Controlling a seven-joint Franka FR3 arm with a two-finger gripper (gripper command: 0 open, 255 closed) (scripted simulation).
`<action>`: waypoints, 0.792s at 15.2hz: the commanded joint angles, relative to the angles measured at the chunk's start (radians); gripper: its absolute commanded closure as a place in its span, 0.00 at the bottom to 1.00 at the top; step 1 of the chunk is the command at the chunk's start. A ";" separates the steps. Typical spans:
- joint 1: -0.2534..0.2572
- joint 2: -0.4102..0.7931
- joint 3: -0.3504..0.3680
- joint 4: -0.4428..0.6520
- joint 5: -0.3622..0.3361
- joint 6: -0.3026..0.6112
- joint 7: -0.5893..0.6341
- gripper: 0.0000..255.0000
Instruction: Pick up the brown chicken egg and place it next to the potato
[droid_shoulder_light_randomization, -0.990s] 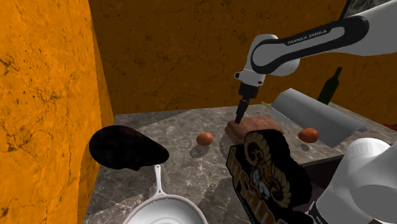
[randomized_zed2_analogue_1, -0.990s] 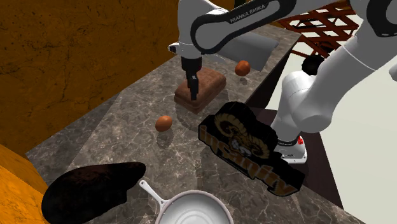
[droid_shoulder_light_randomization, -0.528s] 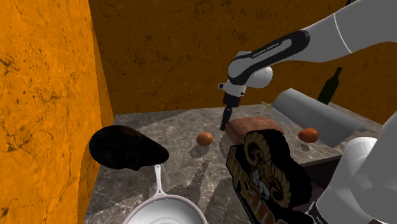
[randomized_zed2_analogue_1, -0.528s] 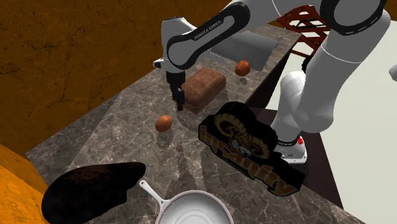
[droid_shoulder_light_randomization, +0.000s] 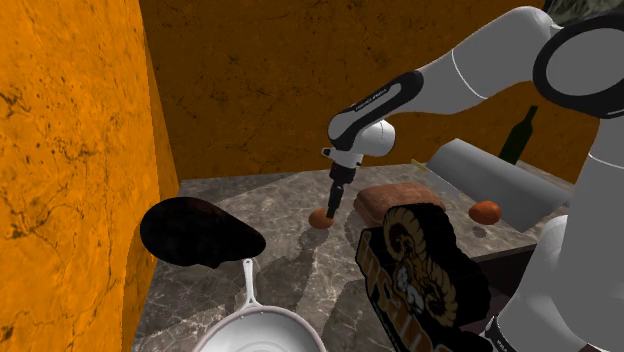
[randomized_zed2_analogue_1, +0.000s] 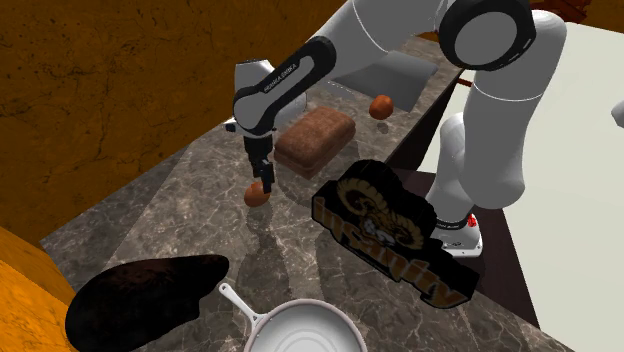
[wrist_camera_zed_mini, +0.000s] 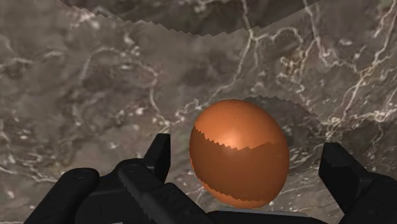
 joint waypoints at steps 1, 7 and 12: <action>0.001 0.020 0.006 -0.004 0.018 0.022 -0.016 0.00; 0.004 0.053 0.019 -0.013 0.048 0.060 -0.034 0.00; 0.004 0.053 0.019 -0.013 0.048 0.060 -0.034 0.00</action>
